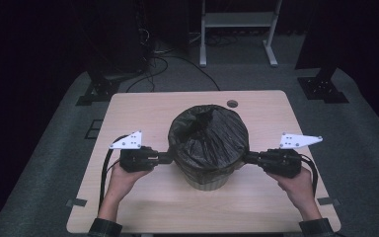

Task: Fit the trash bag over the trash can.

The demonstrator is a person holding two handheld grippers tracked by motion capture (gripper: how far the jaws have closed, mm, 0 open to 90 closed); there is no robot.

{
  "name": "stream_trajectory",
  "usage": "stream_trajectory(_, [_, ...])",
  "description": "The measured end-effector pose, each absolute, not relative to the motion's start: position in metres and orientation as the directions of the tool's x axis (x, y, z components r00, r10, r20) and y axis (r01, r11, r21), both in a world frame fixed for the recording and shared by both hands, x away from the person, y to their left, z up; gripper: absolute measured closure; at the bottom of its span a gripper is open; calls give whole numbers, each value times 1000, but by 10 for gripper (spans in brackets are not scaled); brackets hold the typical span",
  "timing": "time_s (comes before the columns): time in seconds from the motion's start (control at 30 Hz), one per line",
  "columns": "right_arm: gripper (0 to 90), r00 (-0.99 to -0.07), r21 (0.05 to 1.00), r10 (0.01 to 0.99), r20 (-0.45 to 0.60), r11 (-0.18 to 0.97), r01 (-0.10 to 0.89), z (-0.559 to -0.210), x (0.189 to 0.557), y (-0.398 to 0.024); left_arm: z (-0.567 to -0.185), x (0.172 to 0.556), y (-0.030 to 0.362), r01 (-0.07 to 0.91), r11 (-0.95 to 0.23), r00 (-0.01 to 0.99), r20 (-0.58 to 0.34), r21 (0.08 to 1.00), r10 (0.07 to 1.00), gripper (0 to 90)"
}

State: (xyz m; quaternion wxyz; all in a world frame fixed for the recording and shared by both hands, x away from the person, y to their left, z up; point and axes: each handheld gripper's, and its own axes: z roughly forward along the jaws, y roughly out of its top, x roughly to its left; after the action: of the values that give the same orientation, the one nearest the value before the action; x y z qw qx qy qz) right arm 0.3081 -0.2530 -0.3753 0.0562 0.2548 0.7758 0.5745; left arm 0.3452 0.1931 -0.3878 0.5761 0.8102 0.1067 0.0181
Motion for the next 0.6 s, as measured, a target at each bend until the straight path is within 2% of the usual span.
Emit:
stream_trajectory(0.1, [900, -867, 912, 453, 209, 230, 339, -378, 305, -251, -388, 340, 192, 144, -318, 981, -92, 937, 172, 895])
stream_trajectory(0.27, [900, -866, 893, 457, 205, 274, 356, -392, 300, -252, -403, 334, 189, 161, -392, 982, -106, 906, 157, 896])
stream_trajectory(0.6, [900, -812, 817, 536, 229, 347, 460, -441, 306, -260, -440, 333, 196, 239, -483, 965, -154, 843, 211, 896])
